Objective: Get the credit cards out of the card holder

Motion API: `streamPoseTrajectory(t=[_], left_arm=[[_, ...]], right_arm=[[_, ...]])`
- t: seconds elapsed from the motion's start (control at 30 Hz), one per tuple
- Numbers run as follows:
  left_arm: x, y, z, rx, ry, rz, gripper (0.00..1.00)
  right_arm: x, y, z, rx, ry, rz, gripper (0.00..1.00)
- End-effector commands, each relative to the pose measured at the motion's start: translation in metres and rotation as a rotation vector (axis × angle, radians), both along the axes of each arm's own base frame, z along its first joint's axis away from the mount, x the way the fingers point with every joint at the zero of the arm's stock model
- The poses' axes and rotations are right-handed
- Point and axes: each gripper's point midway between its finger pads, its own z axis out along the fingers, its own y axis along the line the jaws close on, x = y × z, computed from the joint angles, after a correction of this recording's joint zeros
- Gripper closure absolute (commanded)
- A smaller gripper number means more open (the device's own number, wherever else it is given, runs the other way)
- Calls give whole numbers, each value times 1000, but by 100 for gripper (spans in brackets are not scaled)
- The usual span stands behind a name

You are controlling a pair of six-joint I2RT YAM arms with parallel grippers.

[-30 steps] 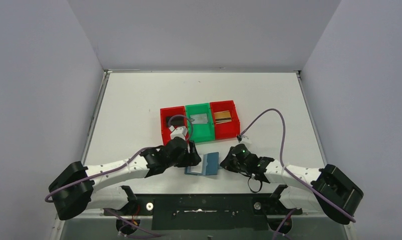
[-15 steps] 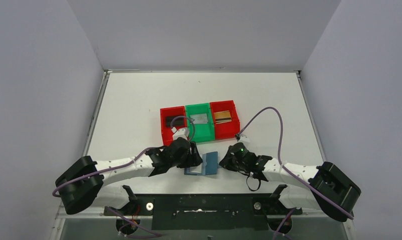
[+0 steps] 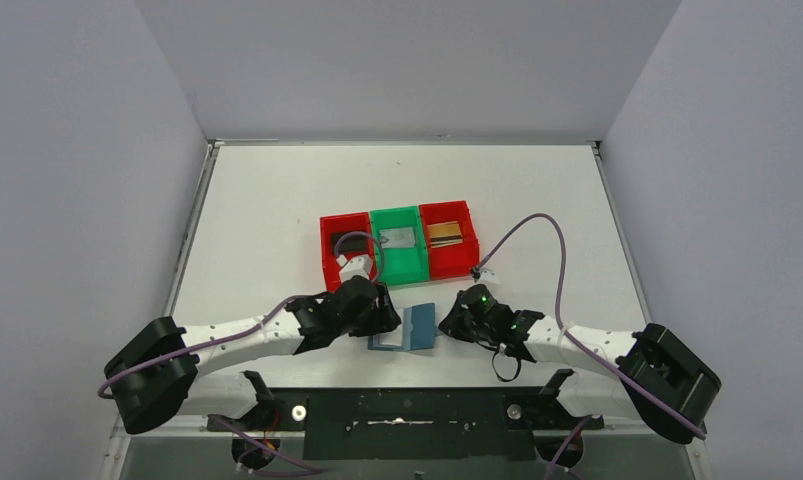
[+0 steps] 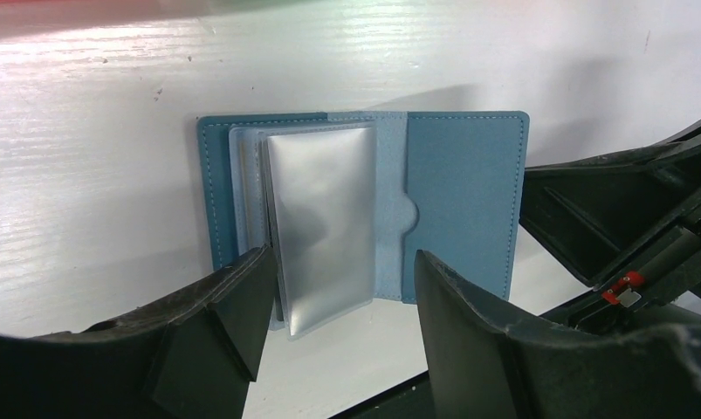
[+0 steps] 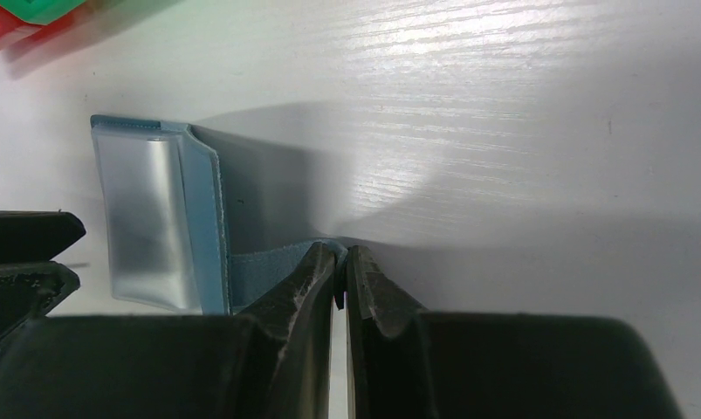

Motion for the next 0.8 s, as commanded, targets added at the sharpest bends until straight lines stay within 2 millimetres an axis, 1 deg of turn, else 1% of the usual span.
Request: streamPoseTrajectory(t=[0.0,0.3,0.5,0.63,0.77], left_arm=[[0,-2,-1,4,6,5,42],[-3,-10,-7,22,31,-23,42],[-1,-14,2,-3,9,-26,42],[1,-8,5,27,-2,-5,42],[2,-7,10,31,-15,3,41]], right_arm=[[15,5,15,9,-54,-17,100],[15,3,14,5,-52,-25,100],[15,3,13,4,-49,-21,100],[15,4,13,5,-47,-19,100],[15,5,13,8,-46,-17,100]])
